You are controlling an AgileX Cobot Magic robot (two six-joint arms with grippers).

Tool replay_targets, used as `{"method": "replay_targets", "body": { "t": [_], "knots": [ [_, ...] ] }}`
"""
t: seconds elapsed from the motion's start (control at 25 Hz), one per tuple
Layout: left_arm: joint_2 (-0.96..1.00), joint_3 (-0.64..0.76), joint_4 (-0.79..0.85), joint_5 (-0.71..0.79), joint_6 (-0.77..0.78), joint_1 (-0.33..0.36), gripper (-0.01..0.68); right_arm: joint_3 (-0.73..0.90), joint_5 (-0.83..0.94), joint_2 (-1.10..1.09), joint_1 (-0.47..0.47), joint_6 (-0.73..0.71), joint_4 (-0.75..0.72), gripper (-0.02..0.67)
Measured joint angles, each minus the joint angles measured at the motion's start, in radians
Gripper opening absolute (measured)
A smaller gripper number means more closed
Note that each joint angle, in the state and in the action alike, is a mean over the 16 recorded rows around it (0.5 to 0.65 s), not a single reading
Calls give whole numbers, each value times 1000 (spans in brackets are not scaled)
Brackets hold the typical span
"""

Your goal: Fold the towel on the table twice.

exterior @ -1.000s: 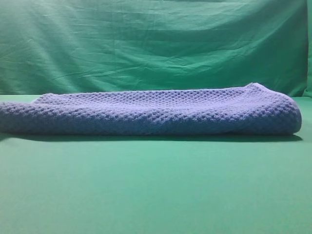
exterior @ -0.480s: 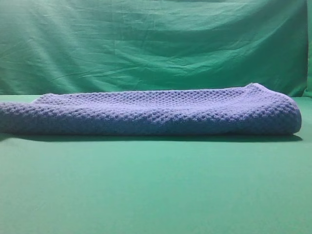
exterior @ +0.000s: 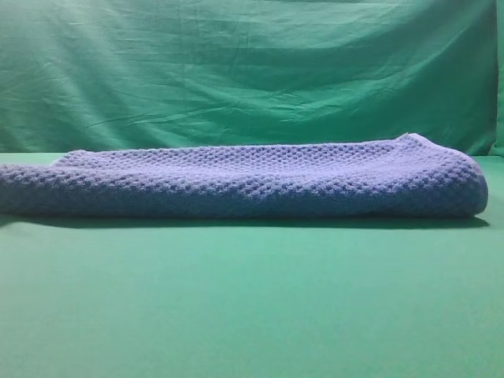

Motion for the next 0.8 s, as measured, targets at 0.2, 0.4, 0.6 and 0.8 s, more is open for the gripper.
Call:
{"method": "replay_targets", "body": {
  "t": [0.2,0.4,0.6,0.8],
  "knots": [
    [-4,122,92,-121,-40,0,0,91,-113,0,0,-29,0,0],
    [-4,189,155,-198,-66,0,0,166,-199,0,0,-38,0,0],
    [-4,210,185,-226,-69,0,0,213,-241,0,0,-38,5,0],
    [-4,211,162,-241,-70,0,0,235,-269,0,0,-38,14,0]
  ]
}}
